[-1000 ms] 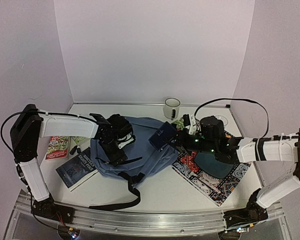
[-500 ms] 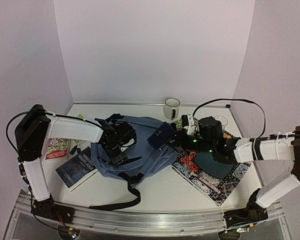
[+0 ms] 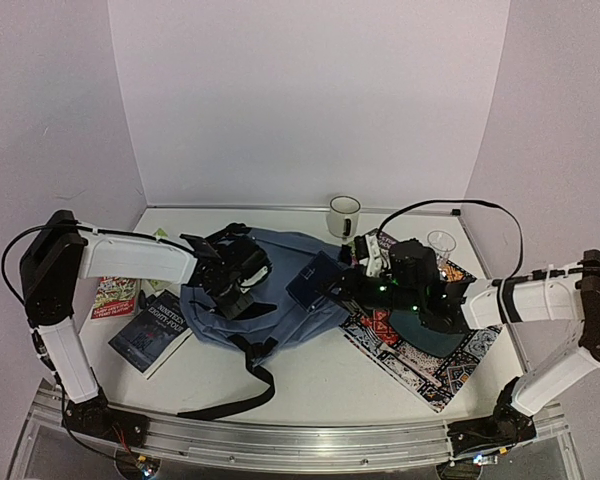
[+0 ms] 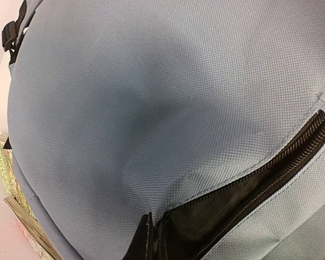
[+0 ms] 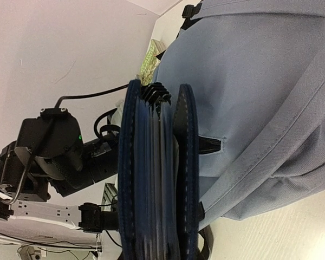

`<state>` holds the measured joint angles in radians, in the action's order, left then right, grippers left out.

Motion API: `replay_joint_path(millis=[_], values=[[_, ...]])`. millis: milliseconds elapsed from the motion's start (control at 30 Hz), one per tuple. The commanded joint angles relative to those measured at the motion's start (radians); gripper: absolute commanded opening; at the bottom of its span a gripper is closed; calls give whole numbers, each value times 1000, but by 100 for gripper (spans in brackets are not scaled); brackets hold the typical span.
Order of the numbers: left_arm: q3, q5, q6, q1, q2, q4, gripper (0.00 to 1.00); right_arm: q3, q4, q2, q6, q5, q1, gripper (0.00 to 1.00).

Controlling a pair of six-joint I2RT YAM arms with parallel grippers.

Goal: Pack the student bag
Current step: Place the card case in the pocket on the back of the bag.

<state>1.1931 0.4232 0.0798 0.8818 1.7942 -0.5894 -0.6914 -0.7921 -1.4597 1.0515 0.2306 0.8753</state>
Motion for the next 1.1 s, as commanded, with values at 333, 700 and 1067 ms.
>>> replay_joint_path(millis=[333, 700, 1067], values=[[116, -72, -214, -6, -152, -36, 0, -121, -143, -135, 58, 64, 112, 0], [145, -236, -457, -6, -191, -68, 0, -183, -304, -338, 210, 134, 154, 0], [135, -312, -477, -6, -232, -65, 0, -227, -465, -542, 423, 147, 155, 0]])
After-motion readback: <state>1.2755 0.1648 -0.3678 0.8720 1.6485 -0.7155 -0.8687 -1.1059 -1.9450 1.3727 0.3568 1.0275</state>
